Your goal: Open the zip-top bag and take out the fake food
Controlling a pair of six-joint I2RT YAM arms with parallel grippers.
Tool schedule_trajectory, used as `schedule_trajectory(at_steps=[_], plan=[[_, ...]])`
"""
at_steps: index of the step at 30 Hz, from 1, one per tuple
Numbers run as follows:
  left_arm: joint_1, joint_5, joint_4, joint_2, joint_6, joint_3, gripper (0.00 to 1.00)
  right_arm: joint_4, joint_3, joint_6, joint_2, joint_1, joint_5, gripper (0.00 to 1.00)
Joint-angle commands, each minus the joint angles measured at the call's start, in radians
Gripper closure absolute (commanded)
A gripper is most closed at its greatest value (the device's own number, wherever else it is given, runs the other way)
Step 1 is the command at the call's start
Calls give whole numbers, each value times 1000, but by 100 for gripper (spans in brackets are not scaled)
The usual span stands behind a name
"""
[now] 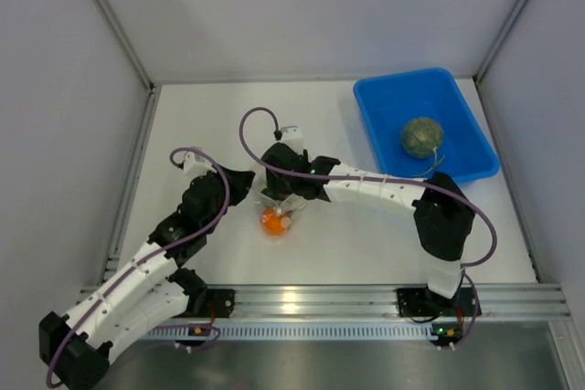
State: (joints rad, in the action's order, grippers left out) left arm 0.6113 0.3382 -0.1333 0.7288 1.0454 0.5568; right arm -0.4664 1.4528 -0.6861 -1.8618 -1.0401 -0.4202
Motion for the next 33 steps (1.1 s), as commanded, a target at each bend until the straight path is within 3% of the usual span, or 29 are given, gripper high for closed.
schedule_trajectory(at_steps=[1,19,25,33], plan=[[1,4,49,-12,-21,29,100,-32,73,31,84,-23,-29,55],[1,15,50,-19,-31,28,100,-144,195,158,355,-12,-31,57],[1,21,38,-37,-41,35,100,-222,154,223,504,173,-20,56],[1,9,27,-45,-33,49,100,-238,-60,326,644,615,-14,56]])
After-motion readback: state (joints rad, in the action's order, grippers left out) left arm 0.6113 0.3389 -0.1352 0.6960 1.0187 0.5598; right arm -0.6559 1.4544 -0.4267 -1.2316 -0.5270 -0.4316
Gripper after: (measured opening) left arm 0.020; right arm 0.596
